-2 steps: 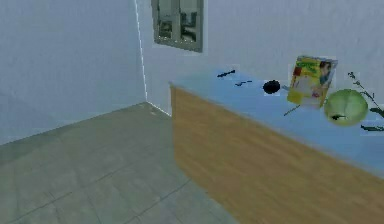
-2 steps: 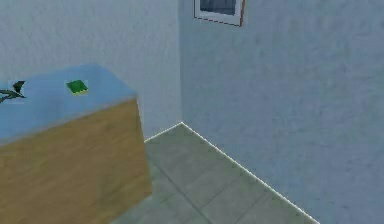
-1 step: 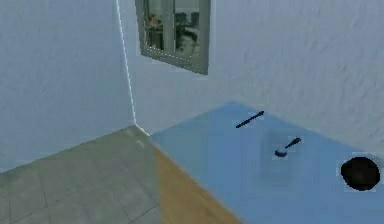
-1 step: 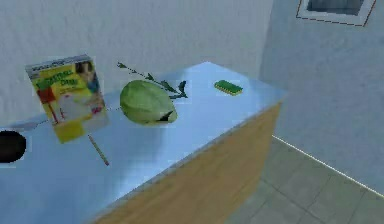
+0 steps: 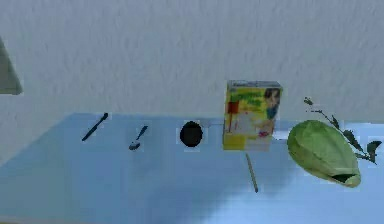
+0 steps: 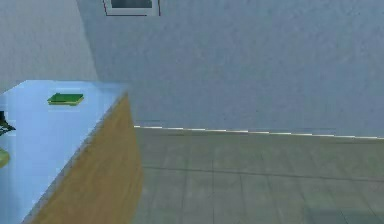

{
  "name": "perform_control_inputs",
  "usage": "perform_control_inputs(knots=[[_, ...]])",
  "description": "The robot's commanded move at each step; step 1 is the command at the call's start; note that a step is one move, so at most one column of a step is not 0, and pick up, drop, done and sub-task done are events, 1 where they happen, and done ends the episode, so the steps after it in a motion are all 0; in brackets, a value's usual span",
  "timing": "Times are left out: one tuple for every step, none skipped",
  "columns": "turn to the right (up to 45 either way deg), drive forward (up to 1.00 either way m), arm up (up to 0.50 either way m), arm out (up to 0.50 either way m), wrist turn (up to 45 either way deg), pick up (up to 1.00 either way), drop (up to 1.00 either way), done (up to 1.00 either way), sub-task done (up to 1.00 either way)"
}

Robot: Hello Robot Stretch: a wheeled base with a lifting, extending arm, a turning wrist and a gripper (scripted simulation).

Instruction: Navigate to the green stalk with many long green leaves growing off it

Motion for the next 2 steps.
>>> perform_control_inputs(knots=[[45.0,0.00,0.00,0.00,0.0,0.00,0.00,0.00,0.00],[0.0,0.90,0.00,0.00,0.0,0.00,0.00,0.00,0.00]])
